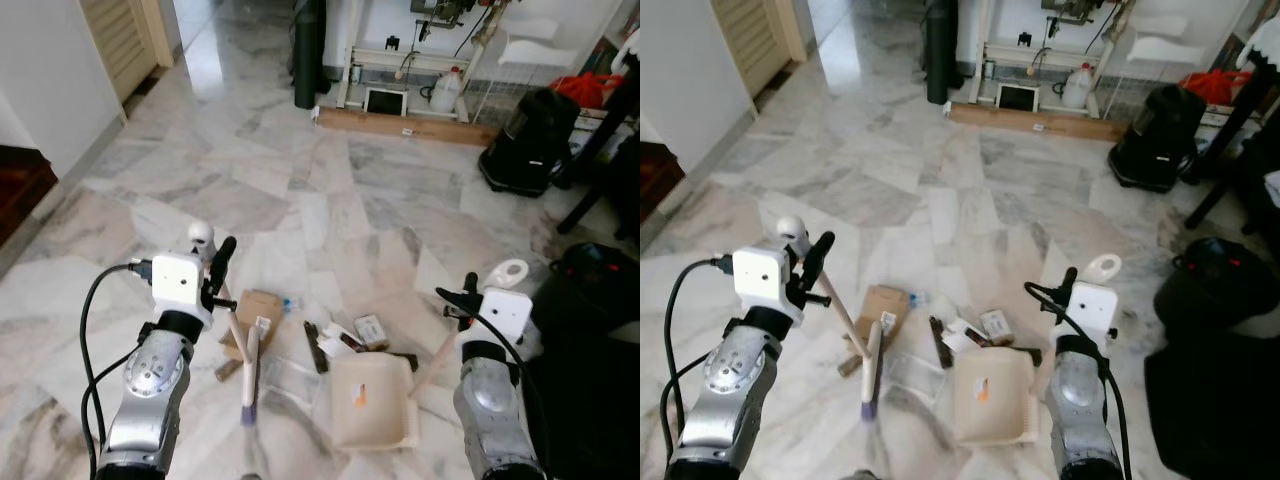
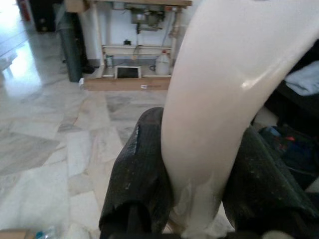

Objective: Sweep floor

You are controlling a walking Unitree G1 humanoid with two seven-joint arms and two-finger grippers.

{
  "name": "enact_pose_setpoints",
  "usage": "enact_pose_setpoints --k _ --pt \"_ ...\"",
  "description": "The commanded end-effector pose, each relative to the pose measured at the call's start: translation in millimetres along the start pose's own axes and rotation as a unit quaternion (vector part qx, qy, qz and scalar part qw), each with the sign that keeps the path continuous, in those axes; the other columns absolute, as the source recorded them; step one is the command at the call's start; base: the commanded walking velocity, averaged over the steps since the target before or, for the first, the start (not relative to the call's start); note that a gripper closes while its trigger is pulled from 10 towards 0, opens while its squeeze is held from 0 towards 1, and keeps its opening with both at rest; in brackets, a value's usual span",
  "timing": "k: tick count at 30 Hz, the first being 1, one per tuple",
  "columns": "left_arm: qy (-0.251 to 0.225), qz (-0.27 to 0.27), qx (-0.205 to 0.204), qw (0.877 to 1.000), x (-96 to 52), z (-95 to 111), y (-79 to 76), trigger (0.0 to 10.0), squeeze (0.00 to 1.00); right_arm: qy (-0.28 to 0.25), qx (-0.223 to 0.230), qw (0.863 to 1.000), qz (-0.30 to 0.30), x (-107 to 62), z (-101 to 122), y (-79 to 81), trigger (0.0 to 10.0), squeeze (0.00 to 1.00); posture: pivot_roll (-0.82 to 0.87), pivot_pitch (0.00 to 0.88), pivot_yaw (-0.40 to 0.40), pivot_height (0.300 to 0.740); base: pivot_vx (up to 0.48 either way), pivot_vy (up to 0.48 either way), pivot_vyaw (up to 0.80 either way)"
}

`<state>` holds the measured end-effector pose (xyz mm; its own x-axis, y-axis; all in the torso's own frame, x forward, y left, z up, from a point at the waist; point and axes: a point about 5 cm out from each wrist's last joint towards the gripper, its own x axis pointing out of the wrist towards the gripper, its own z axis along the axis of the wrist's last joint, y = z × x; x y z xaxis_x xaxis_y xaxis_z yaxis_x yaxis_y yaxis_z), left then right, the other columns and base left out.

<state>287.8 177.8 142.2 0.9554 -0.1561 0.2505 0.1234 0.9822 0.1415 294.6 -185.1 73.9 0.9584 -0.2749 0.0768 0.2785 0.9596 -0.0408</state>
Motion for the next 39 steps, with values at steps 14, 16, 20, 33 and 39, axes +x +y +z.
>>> enact_pose_setpoints --k 14,16,20,33,39 --pt "-0.026 -0.008 0.003 1.000 3.7 10 -2.2 10.0 0.00 -0.017 0.001 1.000 -0.014 1.0 4 -6.7 10.0 0.00 0.06 0.117 -0.031 0.740 0.000 -0.286 0.00" --pt "-0.027 -0.009 0.000 1.000 4.0 10 -2.7 10.0 0.00 -0.015 -0.002 1.000 -0.023 0.6 3 -9.5 10.0 0.00 0.06 0.117 -0.031 0.740 0.000 0.000 0.00" --pt "-0.027 -0.017 -0.006 0.999 3.9 11 -4.4 10.0 0.00 -0.005 -0.011 0.999 -0.035 -0.9 -1 -13.9 10.0 0.00 0.06 0.125 -0.029 0.740 0.000 0.000 0.00" --pt "0.005 -0.039 -0.018 0.999 -2.1 0 -8.0 10.0 0.00 0.019 -0.004 0.999 -0.040 -4.1 -10 -11.0 10.0 0.00 0.07 0.140 -0.025 0.740 0.000 0.000 0.00" --pt "0.012 -0.042 -0.021 0.999 -3.5 -4 -8.4 10.0 0.00 0.024 -0.001 0.999 -0.036 -4.2 -11 -9.1 10.0 0.00 0.06 0.141 -0.024 0.740 0.000 0.000 -0.53"
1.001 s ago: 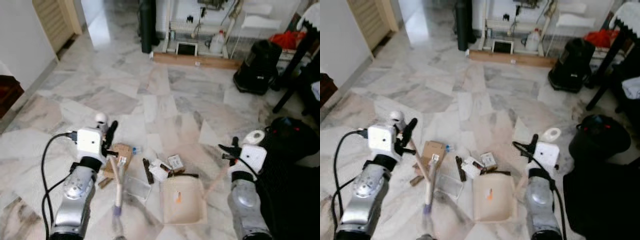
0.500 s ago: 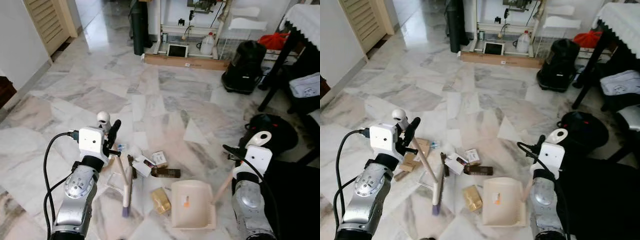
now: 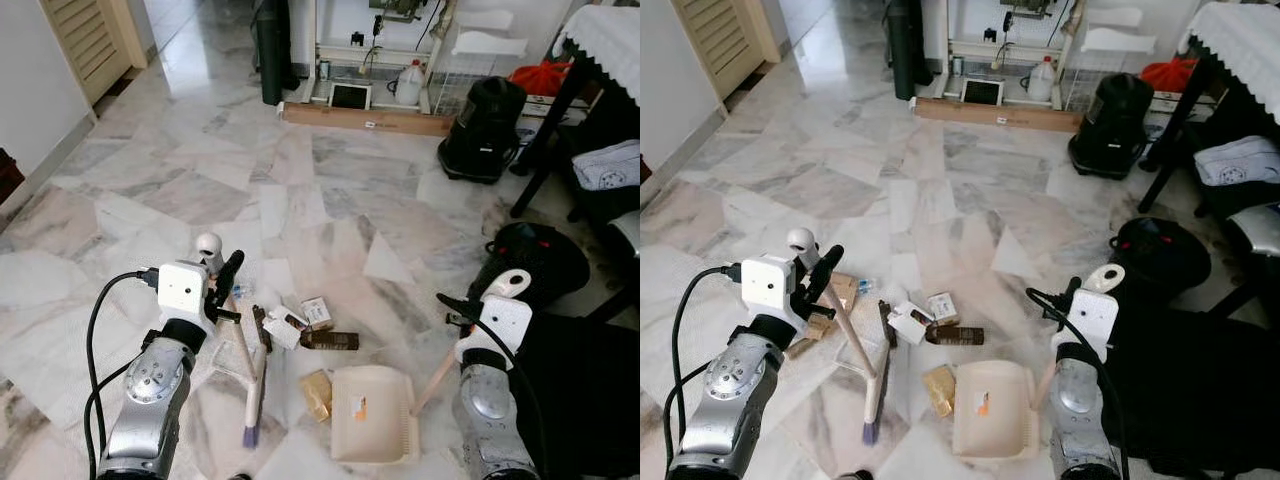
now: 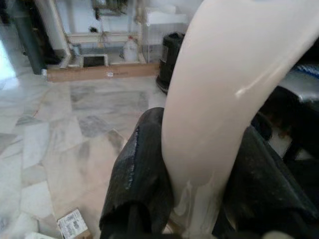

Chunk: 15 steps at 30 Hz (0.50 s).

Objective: Sweep floor

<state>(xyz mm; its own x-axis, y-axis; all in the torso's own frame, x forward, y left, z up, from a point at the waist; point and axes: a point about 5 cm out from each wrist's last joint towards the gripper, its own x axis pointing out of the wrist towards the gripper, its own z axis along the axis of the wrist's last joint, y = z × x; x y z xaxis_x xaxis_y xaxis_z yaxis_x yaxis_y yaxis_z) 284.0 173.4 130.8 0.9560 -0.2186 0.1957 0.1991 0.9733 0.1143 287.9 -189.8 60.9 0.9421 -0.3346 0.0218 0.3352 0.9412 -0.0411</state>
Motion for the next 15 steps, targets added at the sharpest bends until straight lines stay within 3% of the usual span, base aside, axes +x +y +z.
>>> enact_pose_setpoints --k 1,5,15 --pt "-0.011 -0.008 0.001 1.000 2.1 5.2 -2.1 10.0 0.00 -0.005 0.001 1.000 -0.006 2.1 2.1 -3.0 10.0 0.00 0.06 0.141 -0.024 0.740 0.000 0.000 -0.79" --pt "-0.010 -0.008 0.001 1.000 1.8 4.9 -2.0 10.0 0.00 -0.008 0.001 1.000 -0.005 2.3 2.5 -2.4 10.0 0.00 0.06 0.141 -0.024 0.740 0.000 0.000 -0.79" --pt "-0.007 -0.010 -0.002 1.000 0.8 3.7 -2.5 10.0 0.00 -0.006 0.000 1.000 0.000 2.9 0.9 1.4 10.0 0.00 0.07 0.144 -0.024 0.740 0.000 0.000 0.00"
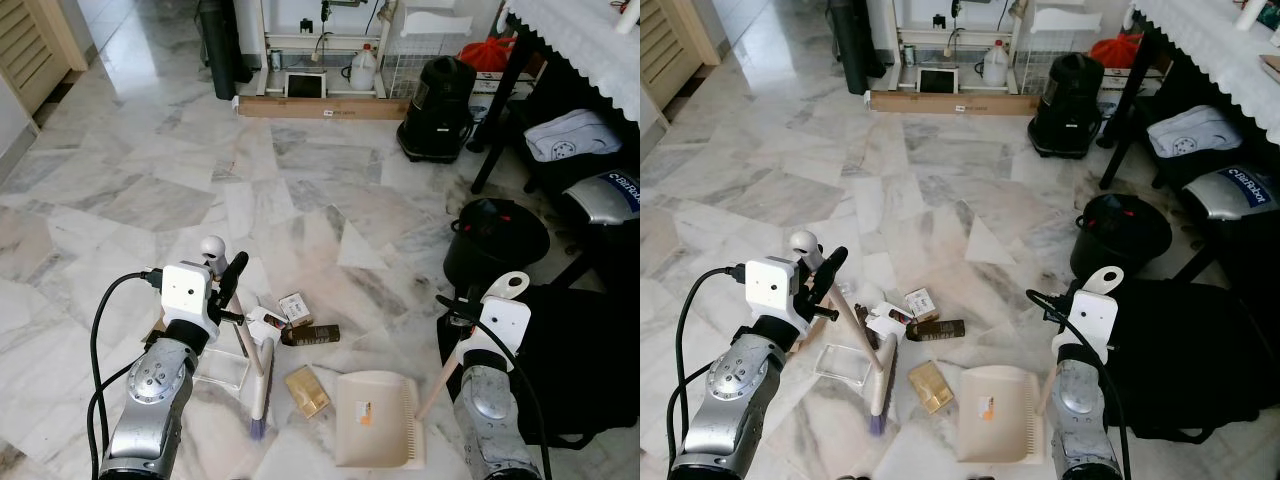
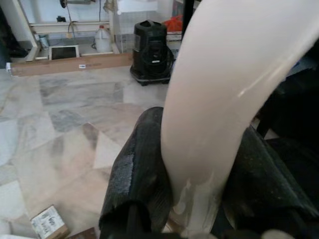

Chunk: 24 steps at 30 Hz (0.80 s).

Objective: Sweep floor

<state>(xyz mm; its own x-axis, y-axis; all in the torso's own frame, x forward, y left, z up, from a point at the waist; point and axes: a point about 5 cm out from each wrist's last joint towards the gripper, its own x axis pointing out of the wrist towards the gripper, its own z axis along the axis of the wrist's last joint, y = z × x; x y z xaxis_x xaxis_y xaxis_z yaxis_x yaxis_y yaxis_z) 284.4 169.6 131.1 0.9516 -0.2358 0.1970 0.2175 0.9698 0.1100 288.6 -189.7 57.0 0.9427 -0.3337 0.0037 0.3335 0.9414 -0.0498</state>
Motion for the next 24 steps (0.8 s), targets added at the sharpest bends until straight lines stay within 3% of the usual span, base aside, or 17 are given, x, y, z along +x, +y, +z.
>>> enact_pose_setpoints --k 1,12,24 --pt "-0.005 -0.002 0.002 1.000 -0.6 3 1.0 10.0 0.00 -0.014 0.004 1.000 0.000 2.3 5 1.1 10.0 0.00 0.07 0.144 -0.023 0.740 0.000 0.000 0.00" --pt "0.017 -0.003 -0.002 1.000 -5.7 -8 2.9 10.0 0.00 -0.006 -0.019 1.000 -0.013 7.6 -2 -1.2 10.0 0.00 0.07 0.145 -0.016 0.740 0.000 0.000 0.00" --pt "0.025 -0.009 -0.001 1.000 -7.4 -10 4.1 10.0 0.00 0.095 -0.047 0.994 -0.039 -6.7 -41 -11.0 10.0 0.00 0.08 0.144 -0.010 0.740 0.000 0.000 0.00"
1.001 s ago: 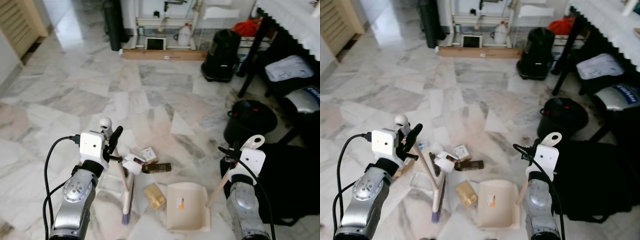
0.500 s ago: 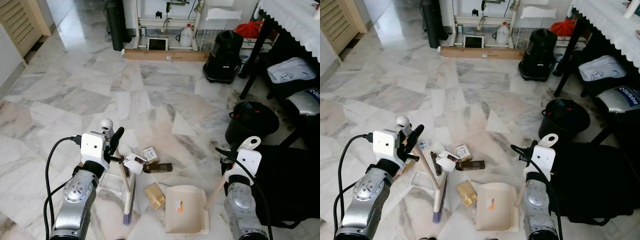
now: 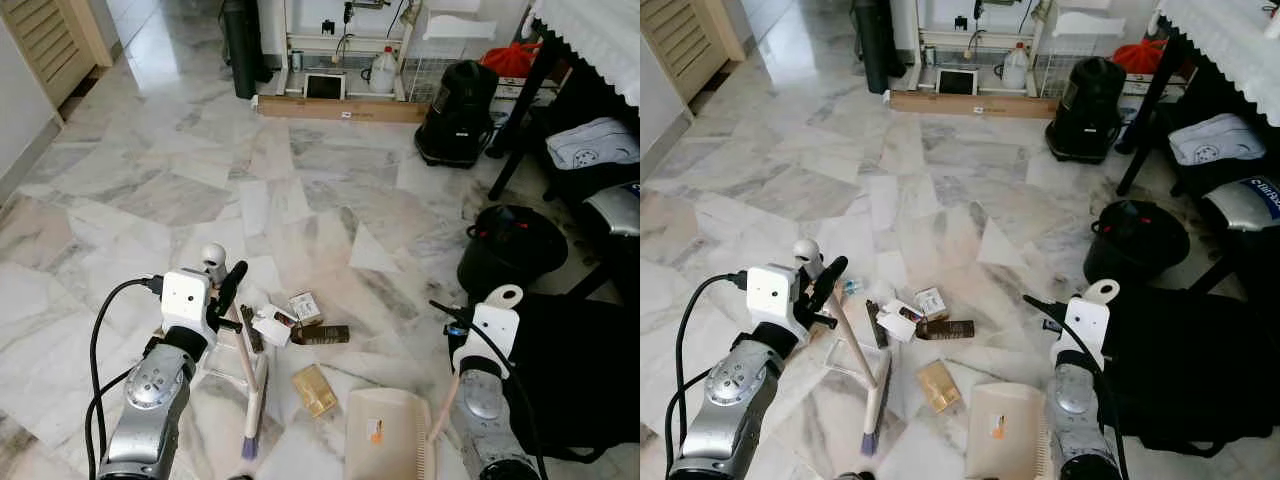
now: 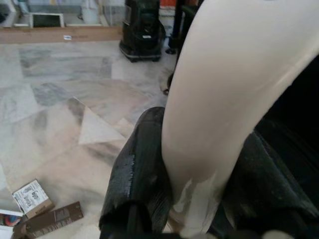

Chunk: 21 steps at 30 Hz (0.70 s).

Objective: Sweep floor

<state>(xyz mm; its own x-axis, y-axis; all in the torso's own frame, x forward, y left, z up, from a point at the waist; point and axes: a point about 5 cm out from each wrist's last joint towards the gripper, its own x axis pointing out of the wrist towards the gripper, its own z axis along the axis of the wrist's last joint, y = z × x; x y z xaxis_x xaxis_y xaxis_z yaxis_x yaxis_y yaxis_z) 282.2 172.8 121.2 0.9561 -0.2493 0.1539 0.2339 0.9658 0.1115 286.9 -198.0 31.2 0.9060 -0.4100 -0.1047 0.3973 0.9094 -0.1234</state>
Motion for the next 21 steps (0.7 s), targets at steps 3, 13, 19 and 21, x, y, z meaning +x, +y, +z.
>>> enact_pose_setpoints --k 3,13,19,21 --pt "0.007 -0.004 0.001 1.000 -2.5 -2 2.9 10.0 0.00 0.052 -0.013 0.999 -0.002 -7.6 -21 -3.9 10.0 0.00 0.08 0.142 -0.007 0.740 0.000 0.000 0.00" --pt "0.013 -0.014 0.000 1.000 -1.7 -3 2.4 10.0 0.00 0.156 -0.044 0.986 0.027 -10.5 -42 2.2 10.0 0.00 0.08 0.136 -0.002 0.740 0.000 0.000 0.00" --pt "0.014 -0.016 0.000 1.000 -1.7 -3 2.4 10.0 0.00 0.196 -0.038 0.979 0.031 -11.5 -49 3.3 10.0 0.00 0.08 0.137 -0.002 0.740 0.000 0.000 0.00" --pt "0.015 -0.016 0.000 1.000 -1.6 -3 2.6 10.0 0.00 0.220 -0.060 0.973 0.037 -11.2 -52 2.2 10.0 0.00 0.08 0.138 -0.002 0.740 0.000 0.000 0.00"
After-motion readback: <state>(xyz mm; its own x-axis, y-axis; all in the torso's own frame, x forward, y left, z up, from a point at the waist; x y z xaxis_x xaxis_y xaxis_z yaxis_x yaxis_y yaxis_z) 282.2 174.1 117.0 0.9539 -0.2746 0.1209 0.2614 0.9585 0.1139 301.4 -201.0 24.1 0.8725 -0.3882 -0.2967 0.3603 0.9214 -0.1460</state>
